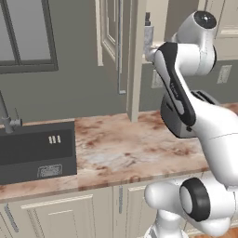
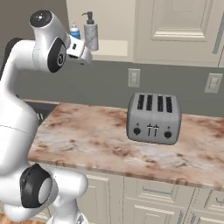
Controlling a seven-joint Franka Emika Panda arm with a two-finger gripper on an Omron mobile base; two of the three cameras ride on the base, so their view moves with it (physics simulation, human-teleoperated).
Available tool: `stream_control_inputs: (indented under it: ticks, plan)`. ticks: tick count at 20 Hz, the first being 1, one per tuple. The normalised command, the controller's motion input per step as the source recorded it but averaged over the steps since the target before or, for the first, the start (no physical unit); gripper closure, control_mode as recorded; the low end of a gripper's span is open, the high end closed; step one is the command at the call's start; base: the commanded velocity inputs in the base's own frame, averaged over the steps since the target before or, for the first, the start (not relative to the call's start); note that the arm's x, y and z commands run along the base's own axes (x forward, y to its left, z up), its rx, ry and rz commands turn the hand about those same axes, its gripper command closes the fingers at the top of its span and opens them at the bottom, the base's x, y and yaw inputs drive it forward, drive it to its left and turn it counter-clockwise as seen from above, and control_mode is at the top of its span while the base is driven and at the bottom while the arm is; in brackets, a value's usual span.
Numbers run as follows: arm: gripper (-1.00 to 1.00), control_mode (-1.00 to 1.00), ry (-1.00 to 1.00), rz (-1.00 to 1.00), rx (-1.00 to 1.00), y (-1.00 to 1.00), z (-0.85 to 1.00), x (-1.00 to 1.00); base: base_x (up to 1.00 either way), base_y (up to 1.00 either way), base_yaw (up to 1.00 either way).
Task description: Locate and retrieve the soap dispenser and soap dispenser from the cabinet. Place them next to the sink.
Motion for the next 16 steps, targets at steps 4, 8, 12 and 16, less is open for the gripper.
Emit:
stream_control_inputs:
  ticks: [4, 8, 12, 16]
  plan:
    - [-1.00, -1.00, -0.22, 0.00, -0.05, 0.00, 0.17, 0.34, 0.00, 0.00, 0.00]
    - [-1.00, -1.00, -0.27, 0.00, -0.09, 0.00, 0.28, 0.13, 0.00, 0.00, 0.00]
    - [-1.00, -1.00, -0.25, 0.02, -0.08, 0.00, 0.23, 0.00, 0.00, 0.00, 0.00]
    - [-1.00, -1.00, 0.02, -0.01, 0.01, -0.16, 0.05, 0.01, 0.00, 0.00, 0.00]
